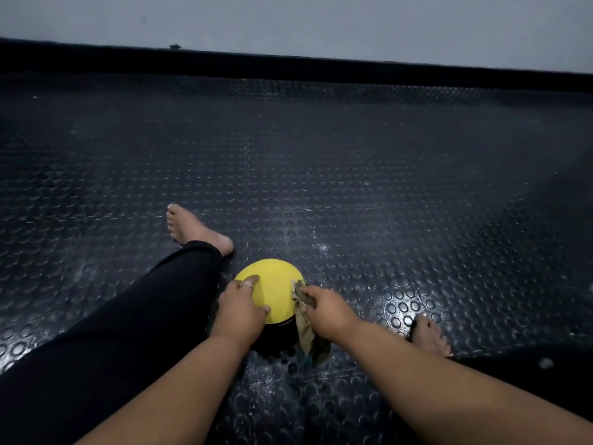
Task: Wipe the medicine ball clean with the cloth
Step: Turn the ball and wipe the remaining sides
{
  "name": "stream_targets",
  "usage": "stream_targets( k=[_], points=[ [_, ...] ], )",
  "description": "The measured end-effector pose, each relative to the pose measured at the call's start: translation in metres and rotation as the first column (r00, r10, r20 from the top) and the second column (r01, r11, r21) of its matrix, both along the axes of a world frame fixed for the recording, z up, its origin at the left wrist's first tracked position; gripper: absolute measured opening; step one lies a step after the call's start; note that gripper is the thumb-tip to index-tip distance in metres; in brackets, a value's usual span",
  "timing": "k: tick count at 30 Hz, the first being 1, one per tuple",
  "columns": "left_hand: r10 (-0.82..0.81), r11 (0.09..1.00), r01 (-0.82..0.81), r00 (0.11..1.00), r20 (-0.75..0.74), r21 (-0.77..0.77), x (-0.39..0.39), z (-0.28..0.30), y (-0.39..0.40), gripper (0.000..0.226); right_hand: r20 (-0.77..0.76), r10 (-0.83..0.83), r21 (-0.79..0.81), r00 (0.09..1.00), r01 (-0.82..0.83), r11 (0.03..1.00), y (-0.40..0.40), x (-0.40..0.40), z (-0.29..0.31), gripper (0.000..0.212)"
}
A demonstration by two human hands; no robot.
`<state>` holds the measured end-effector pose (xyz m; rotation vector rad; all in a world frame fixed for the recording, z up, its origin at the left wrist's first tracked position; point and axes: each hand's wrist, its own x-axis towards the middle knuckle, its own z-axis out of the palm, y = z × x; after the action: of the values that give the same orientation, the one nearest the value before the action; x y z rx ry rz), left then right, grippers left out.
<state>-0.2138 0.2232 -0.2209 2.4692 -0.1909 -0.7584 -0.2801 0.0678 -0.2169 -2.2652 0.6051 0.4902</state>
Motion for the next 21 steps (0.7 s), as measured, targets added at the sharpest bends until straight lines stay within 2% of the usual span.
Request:
stream_targets(
  k=[4, 9, 11, 15, 17, 21],
  points=[
    [0.055, 0.998, -0.058, 0.989, -0.134, -0.018, 0.0, -0.006, 0.005, 0.103, 0.125, -0.095, 0.03, 0.988, 0.092, 0.995, 0.025, -0.013, -0.003, 0.041],
    [0.04, 0.999, -0.034, 0.977, -0.211, 0.029, 0.009, -0.011, 0.01, 0.107, 0.215, -0.176, 0.034, 0.961, 0.173, 0.984, 0.051, -0.026, -0.019, 0.04],
    [0.048, 0.998, -0.039, 0.972, -0.232, 0.042, 0.014, -0.015, 0.013, 0.106, 0.18, -0.284, 0.018, 0.942, 0.286, 0.958, 0.041, -0.031, -0.027, 0.037],
    [0.043, 0.999, -0.038, 0.973, -0.226, 0.029, 0.023, -0.019, 0.015, 0.105, 0.042, -0.58, 0.004, 0.814, 0.58, 0.814, 0.003, -0.034, -0.038, 0.03],
    [0.042, 0.999, -0.037, 0.973, -0.229, 0.027, 0.025, -0.021, 0.016, 0.107, 0.065, -0.595, 0.008, 0.801, 0.596, 0.803, -0.002, -0.028, -0.038, 0.033],
    [0.05, 0.998, -0.041, 0.972, -0.229, 0.046, 0.024, -0.022, 0.014, 0.118, 0.241, -0.424, -0.009, 0.873, 0.439, 0.899, 0.025, -0.008, -0.023, 0.035]
  ],
)
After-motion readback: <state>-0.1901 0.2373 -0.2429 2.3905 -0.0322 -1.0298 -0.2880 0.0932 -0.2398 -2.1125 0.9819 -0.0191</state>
